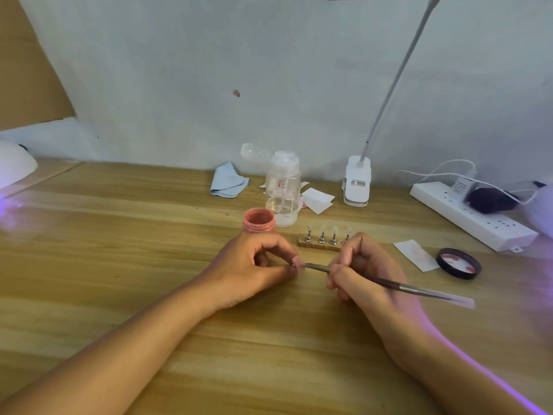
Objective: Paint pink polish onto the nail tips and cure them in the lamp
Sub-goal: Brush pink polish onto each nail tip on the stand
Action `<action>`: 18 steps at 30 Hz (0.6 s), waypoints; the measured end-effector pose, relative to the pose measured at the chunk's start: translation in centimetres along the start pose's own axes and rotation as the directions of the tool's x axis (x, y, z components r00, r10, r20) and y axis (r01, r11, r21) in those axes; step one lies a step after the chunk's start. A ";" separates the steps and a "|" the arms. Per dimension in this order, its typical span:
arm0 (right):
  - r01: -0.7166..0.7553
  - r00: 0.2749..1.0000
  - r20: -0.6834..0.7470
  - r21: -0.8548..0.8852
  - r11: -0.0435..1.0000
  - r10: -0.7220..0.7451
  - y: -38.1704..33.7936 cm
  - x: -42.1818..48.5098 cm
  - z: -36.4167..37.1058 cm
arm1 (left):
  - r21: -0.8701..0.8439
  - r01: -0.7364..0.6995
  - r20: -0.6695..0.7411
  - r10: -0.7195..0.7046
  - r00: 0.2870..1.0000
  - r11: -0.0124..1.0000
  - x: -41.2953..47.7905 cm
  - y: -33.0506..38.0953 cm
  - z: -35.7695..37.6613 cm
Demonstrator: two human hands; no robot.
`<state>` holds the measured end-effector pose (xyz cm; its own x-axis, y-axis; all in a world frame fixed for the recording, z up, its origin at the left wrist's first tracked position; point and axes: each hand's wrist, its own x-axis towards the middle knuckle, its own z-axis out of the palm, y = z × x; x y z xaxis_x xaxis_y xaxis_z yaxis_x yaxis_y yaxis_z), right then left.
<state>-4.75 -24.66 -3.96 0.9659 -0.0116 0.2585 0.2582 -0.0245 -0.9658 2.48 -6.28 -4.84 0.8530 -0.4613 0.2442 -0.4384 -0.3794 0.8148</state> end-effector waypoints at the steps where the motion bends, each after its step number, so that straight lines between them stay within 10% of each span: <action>1: 0.001 1.000 0.000 0.004 1.000 -0.001 0.0 0.0 0.0 | -0.002 0.003 -0.001 -0.003 1.000 1.000 0.0 0.0 0.0; 18: -0.006 1.000 -0.019 -0.018 1.000 0.006 0.2 0.2 -0.1 | 0.012 -0.002 0.022 0.001 1.000 1.000 0.2 -0.2 0.0</action>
<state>-4.53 -24.77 -4.13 0.9668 -0.0307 0.2535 0.2521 -0.0423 -0.9668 2.71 -6.26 -5.01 0.8458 -0.4797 0.2335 -0.4431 -0.3879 0.8082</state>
